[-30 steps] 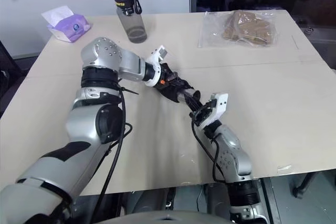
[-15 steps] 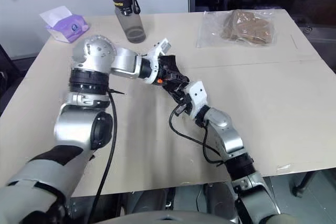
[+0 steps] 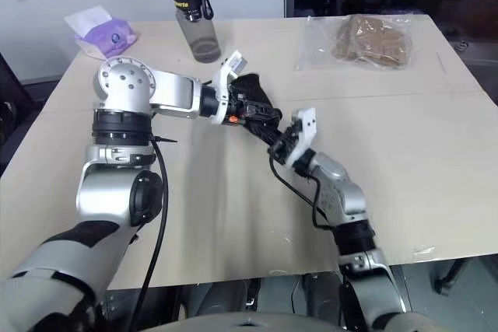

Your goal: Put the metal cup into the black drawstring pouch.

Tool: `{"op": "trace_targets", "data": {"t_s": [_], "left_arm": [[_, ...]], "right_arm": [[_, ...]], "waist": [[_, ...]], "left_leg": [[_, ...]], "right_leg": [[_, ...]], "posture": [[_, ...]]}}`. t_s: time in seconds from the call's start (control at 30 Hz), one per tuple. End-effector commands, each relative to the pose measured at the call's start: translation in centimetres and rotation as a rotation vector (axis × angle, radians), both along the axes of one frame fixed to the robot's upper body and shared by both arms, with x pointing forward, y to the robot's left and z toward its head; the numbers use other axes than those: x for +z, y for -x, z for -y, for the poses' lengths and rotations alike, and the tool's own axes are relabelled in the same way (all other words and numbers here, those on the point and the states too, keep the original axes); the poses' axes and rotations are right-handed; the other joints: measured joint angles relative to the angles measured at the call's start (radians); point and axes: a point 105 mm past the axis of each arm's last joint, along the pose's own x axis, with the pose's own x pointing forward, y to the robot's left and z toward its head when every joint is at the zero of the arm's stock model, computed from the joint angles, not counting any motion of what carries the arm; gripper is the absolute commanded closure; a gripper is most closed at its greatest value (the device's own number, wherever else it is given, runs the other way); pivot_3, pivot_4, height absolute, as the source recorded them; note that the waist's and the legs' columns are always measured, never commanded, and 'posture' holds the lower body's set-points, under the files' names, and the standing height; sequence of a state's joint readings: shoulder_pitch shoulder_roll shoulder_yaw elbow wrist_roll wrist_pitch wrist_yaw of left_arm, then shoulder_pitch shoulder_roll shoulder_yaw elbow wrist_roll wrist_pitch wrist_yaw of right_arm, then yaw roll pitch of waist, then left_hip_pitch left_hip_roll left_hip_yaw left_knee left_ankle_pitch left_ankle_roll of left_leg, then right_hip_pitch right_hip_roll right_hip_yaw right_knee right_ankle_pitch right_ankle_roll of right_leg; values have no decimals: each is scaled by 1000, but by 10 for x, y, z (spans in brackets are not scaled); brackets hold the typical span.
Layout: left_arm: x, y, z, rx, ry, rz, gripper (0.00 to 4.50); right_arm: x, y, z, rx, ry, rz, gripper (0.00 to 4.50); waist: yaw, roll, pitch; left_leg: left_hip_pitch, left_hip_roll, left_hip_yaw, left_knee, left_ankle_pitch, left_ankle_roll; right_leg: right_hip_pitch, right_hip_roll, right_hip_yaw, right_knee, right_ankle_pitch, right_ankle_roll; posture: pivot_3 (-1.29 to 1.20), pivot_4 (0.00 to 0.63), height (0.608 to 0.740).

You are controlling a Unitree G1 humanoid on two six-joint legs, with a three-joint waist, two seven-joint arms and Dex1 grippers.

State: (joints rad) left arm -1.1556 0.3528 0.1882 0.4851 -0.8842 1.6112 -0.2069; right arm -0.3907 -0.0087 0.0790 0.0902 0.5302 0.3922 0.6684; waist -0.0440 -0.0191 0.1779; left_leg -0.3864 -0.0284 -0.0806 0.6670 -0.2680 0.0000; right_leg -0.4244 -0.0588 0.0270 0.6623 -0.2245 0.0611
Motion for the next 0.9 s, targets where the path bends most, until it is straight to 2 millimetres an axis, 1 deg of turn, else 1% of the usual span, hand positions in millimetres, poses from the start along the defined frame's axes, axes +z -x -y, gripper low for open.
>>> {"op": "trace_targets", "data": {"t_s": [0.03, 0.2, 0.3, 0.43, 0.53, 0.73, 0.9], "left_arm": [[12, -3, -6, 18, 13, 20, 4500], [12, -2, -12, 4, -4, 9, 4500], [13, 1, -11, -25, -5, 12, 4500], [16, 6, -10, -69, -6, 25, 4500], [11, 6, -18, -53, -40, 22, 4500], [-3, 7, -29, -36, -106, 15, 4500], [-10, 11, -34, -38, -129, 23, 4500]], "right_arm": [[22, 14, -3, 70, -63, 56, 4367], [18, 12, 1, 49, -83, 18, 4367], [18, 8, 1, 33, -90, 7, 4367], [19, 8, 2, 51, -151, -35, 4367], [13, 10, 6, 78, -193, -92, 4367], [-2, 17, 0, 113, -131, -133, 4367], [-5, 18, -2, 121, -127, -149, 4367]], "waist": [[-2, 0, 0], [-1, 0, 0], [2, 0, 0], [2, 0, 0], [2, 0, 0], [0, 0, 0], [1, 0, 0]], "left_leg": [[0, 0, -1, 0, 0, 0], [0, 0, -4, 0, 0, 0], [0, -1, -4, 0, 0, 0], [0, -1, -4, 0, 0, 0], [0, -1, -4, 0, 0, 0], [0, -1, -4, -1, 0, 0], [0, -1, -4, -1, 0, 0]], "right_leg": [[-1, 1, 1, 1, 0, 0], [-1, 3, 1, 1, 0, 0], [-1, 1, 1, 1, 0, 0], [-1, 1, 1, 0, 0, 0], [-1, 1, 1, 0, 0, 0], [-1, 1, 1, 1, 0, 0], [-2, 1, 2, 1, 0, 0]], "posture": [[0, 150, 740], [0, 150, 740], [0, 150, 740], [0, 150, 740], [0, 150, 740], [0, 150, 740], [0, 150, 740]]}}
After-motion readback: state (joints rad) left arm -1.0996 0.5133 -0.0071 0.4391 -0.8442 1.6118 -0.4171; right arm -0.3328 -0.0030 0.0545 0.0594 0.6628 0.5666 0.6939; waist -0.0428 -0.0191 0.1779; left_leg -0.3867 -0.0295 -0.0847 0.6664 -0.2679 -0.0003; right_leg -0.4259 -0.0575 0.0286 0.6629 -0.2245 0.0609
